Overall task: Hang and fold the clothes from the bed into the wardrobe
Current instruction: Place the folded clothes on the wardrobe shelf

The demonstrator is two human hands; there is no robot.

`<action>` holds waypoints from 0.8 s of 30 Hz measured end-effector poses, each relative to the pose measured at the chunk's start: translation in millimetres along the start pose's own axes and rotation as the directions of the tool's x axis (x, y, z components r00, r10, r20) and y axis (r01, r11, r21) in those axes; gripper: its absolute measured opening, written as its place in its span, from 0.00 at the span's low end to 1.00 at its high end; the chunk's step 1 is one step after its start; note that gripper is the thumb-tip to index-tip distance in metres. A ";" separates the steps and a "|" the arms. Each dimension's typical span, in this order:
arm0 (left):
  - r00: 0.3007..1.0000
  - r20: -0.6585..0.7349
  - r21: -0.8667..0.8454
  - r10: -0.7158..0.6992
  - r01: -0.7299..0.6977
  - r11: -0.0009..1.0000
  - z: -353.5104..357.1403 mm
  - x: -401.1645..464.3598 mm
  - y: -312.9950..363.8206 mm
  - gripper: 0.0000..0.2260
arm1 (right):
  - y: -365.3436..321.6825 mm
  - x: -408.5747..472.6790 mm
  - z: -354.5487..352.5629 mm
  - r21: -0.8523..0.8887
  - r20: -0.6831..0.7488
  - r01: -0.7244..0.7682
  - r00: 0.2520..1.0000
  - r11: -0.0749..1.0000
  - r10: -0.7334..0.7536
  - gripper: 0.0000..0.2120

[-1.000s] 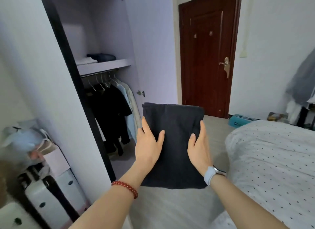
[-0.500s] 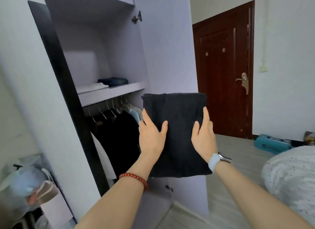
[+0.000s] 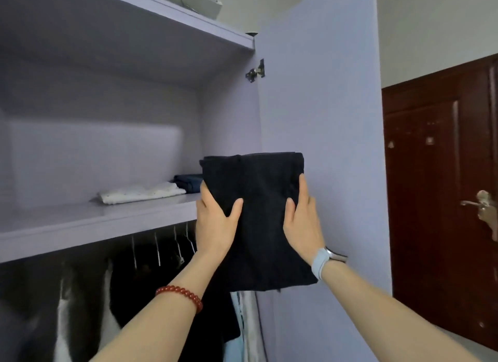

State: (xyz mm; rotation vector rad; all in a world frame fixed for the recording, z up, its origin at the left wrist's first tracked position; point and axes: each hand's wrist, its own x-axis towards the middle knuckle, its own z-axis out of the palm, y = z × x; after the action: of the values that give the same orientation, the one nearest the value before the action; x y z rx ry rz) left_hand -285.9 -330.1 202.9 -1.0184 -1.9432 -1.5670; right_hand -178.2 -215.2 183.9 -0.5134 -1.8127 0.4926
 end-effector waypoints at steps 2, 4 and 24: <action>0.997 -0.061 0.025 0.038 -0.037 0.999 10.6 40.3 -11.7 0.36 | 5.6 41.3 30.9 0.028 0.005 0.051 0.999 0.998 -0.051 0.28; 0.992 -0.108 0.047 0.065 -0.060 0.997 14.6 81.0 -20.0 0.36 | 3.9 81.1 57.3 0.047 -0.007 0.089 0.996 0.995 -0.089 0.28; 0.956 -0.291 0.118 0.040 -0.005 0.993 81.8 441.9 -225.4 0.35 | 27.2 388.2 399.8 0.189 0.066 0.275 0.954 0.943 -0.292 0.27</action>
State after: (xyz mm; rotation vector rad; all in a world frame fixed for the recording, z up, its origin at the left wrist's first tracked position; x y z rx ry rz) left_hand -729.2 -152.7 360.6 -0.7121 -1.7875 -1.4780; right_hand -663.9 -2.0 357.0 -0.1030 -1.8724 0.4789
